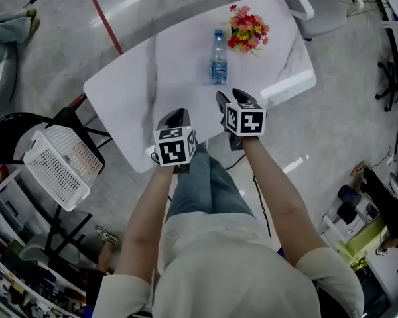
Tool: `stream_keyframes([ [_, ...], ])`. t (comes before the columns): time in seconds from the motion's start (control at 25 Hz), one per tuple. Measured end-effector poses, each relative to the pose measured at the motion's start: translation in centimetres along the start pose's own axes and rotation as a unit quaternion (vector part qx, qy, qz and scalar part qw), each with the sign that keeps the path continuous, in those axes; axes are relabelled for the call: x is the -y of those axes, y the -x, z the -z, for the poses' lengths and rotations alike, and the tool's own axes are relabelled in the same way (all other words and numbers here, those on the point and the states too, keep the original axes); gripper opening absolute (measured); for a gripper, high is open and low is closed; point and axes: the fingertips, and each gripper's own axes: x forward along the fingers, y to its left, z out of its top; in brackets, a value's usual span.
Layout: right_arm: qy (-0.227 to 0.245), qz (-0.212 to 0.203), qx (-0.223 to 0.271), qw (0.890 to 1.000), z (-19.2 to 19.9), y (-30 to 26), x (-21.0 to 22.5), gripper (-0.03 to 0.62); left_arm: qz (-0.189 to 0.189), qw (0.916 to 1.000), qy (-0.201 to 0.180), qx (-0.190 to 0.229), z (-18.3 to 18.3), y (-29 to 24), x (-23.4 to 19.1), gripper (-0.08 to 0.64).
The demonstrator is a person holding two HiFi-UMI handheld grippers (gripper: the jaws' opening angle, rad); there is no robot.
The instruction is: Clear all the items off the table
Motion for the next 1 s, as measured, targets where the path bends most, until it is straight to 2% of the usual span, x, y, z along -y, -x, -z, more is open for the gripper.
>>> stream_keyframes([
  [0.44,-0.029,0.024,-0.018,0.999,-1.4,-5.4,2.6,0.293,-0.002,0.9997,0.021,-0.011,-0.9,-3.4,-1.6,0.008],
  [0.76,-0.034,0.039,-0.030,0.998,-1.8,-8.8,4.2,0.338,-0.005,0.9992,0.031,-0.024,-0.4,-5.5,-2.8,0.008],
  [1.0,-0.043,0.035,-0.047,0.997,-1.7,-11.1,4.8,0.353,-0.006,0.9988,0.038,-0.031,-0.4,-6.5,-2.9,0.008],
])
